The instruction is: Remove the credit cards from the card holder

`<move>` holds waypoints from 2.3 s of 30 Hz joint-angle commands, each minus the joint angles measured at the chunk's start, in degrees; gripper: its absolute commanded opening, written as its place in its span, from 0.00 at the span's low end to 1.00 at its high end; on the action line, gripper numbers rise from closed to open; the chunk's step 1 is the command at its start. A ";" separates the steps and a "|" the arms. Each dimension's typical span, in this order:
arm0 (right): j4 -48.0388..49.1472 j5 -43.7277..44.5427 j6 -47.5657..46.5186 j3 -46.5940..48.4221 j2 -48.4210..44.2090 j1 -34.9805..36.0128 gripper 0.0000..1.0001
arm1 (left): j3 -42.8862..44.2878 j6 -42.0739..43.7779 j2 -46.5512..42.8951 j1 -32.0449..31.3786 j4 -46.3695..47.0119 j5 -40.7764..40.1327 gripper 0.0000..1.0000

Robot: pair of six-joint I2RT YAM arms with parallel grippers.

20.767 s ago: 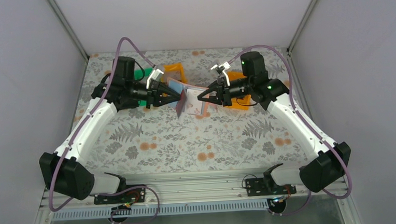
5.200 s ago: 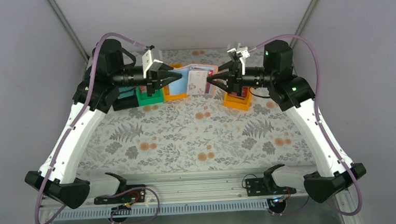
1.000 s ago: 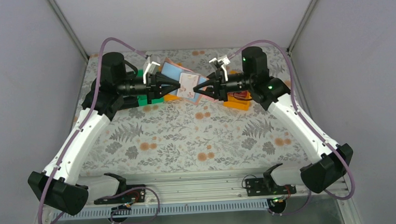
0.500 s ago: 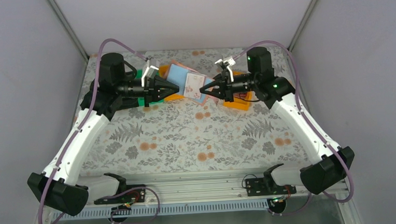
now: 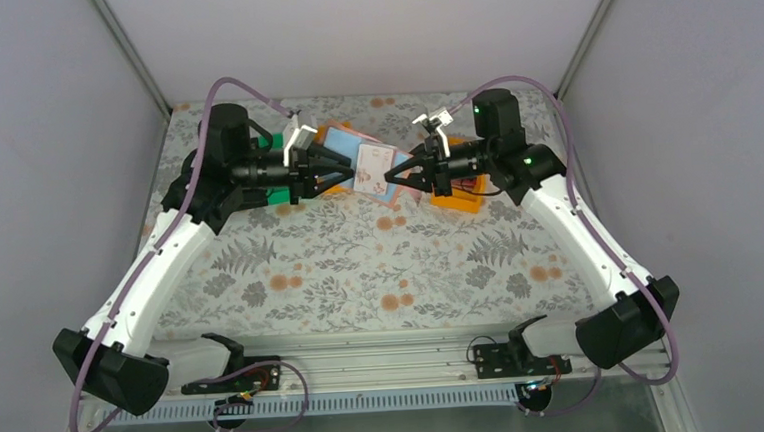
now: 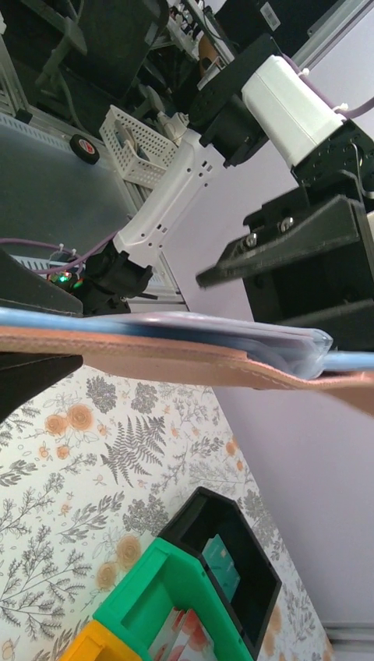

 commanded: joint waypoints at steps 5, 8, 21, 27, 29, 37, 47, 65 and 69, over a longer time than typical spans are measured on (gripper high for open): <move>1.09 -3.99 -0.02 2.54 -0.27 0.99 0.04 | -0.65 -2.51 1.22 -0.06 1.84 -4.48 0.33; 2.78 -3.29 0.89 2.42 0.13 1.50 0.04 | -0.03 -2.64 1.86 -1.42 2.95 -2.05 0.34; 3.15 -0.30 0.23 3.24 1.26 1.83 0.04 | 2.63 -0.86 3.03 -3.70 1.66 2.22 0.02; 2.39 0.12 0.08 1.91 0.38 1.57 0.28 | 2.46 -2.23 2.70 -2.33 2.34 3.96 0.02; 2.60 0.66 0.08 1.19 -0.39 1.52 0.29 | 2.40 -2.53 2.67 -1.71 2.46 3.94 0.02; 2.48 0.90 0.21 -1.08 -2.53 0.77 0.29 | 1.64 -2.65 2.15 -0.62 2.74 4.72 0.02; 4.22 -0.90 1.04 -0.26 -2.10 0.77 0.04 | 0.92 -2.75 1.75 -0.68 2.80 5.51 0.02; 0.35 -0.50 -1.88 1.11 -1.76 0.56 0.04 | 1.66 -4.18 1.44 -0.12 3.32 7.70 0.02; -0.94 -0.25 -3.14 0.27 -2.36 -0.52 0.04 | 1.18 -4.14 1.12 0.90 2.85 7.34 0.02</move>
